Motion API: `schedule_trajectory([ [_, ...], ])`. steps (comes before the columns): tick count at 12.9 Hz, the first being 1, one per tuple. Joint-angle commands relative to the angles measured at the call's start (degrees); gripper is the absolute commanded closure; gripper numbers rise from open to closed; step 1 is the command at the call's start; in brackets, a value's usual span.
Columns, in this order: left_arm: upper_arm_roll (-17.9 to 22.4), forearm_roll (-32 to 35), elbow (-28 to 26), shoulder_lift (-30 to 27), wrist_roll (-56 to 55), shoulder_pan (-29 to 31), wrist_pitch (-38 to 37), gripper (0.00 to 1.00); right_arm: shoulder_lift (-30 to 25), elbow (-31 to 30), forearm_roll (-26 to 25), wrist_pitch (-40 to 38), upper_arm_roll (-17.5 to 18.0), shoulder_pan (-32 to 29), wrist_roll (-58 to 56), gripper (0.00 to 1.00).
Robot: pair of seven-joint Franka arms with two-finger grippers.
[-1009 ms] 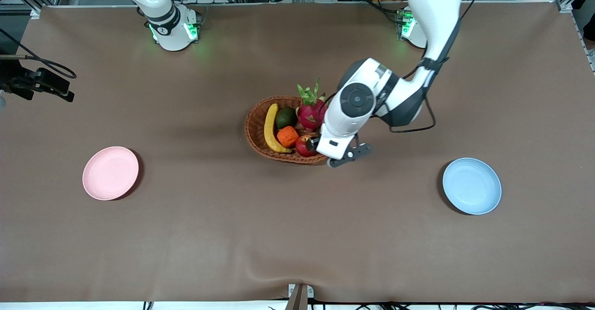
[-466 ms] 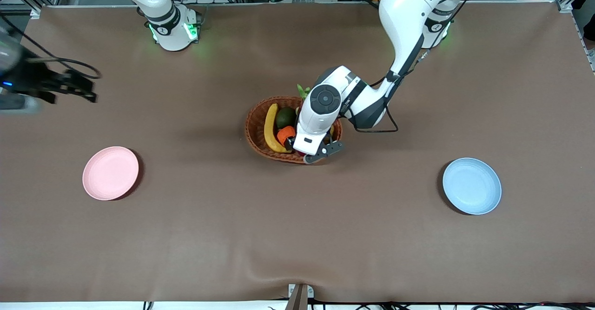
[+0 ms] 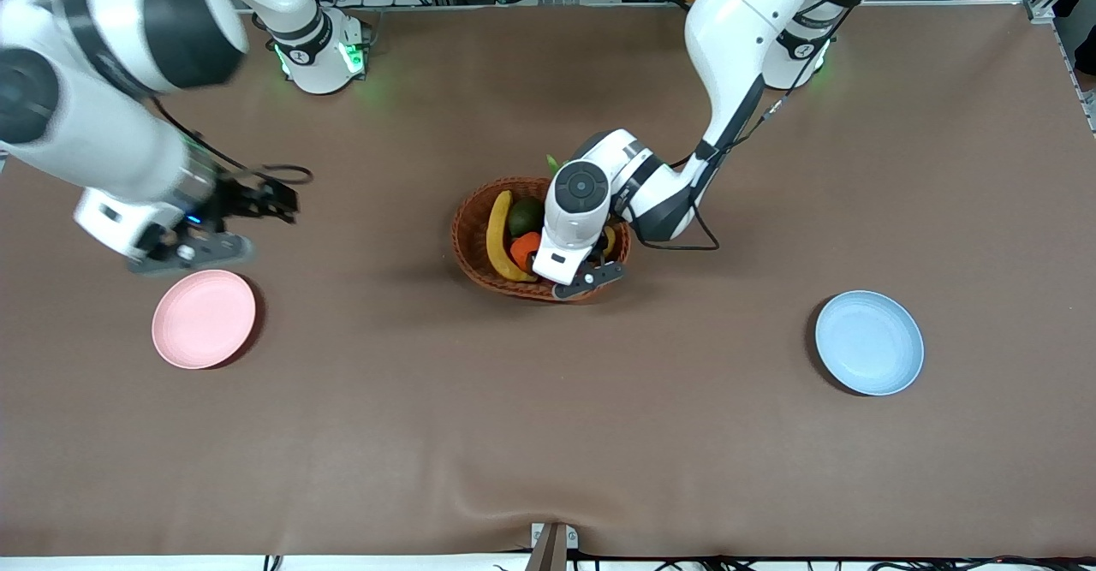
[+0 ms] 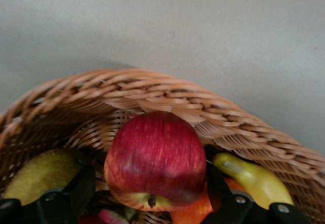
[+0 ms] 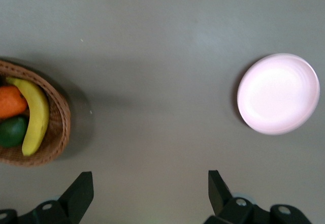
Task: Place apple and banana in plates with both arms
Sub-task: 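Grasp the red apple with the left gripper while the right gripper reaches the banana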
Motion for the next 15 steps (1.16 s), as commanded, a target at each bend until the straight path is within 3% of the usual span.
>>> schedule_trajectory([
  [1,0.54,1.6,1.13,0.51,0.33,-0.71,0.44,0.24,4.55,1.31,0.25,3.73,-0.53,3.13,0.44,0.0],
  [2,0.54,1.6,1.13,0.42,0.33,-0.62,0.44,0.43,6.48,1.31,0.34,6.19,-0.53,4.01,0.44,0.0],
  [3,0.54,1.52,1.13,0.16,0.07,-0.62,0.44,0.8,8.07,1.31,0.25,8.22,-0.53,5.07,0.35,0.0],
  [4,0.54,1.43,1.22,-0.19,-0.98,-0.45,0.44,1.0,9.21,1.31,0.25,9.89,-0.53,6.3,0.35,0.0],
  [6,0.63,0.9,1.14,-2.47,-1.77,0.16,-0.34,1.0,10.19,1.22,0.16,11.05,-0.53,7.53,-0.44,0.0],
  [9,0.63,0.11,0.87,-10.71,-3.79,3.14,-9.1,1.0,12.2,1.22,0.43,14.02,-0.44,9.91,0.35,0.0],
  [12,0.45,0.11,0.7,-16.35,0.75,9.37,-18.26,1.0,13.71,0.0,7.17,16.06,-0.53,13.77,5.15,0.0],
  [15,0.01,-0.07,0.26,-17.77,6.72,19.65,-23.11,1.0,13.71,-7.02,7.46,16.76,-0.53,22.37,18.15,0.0],
])
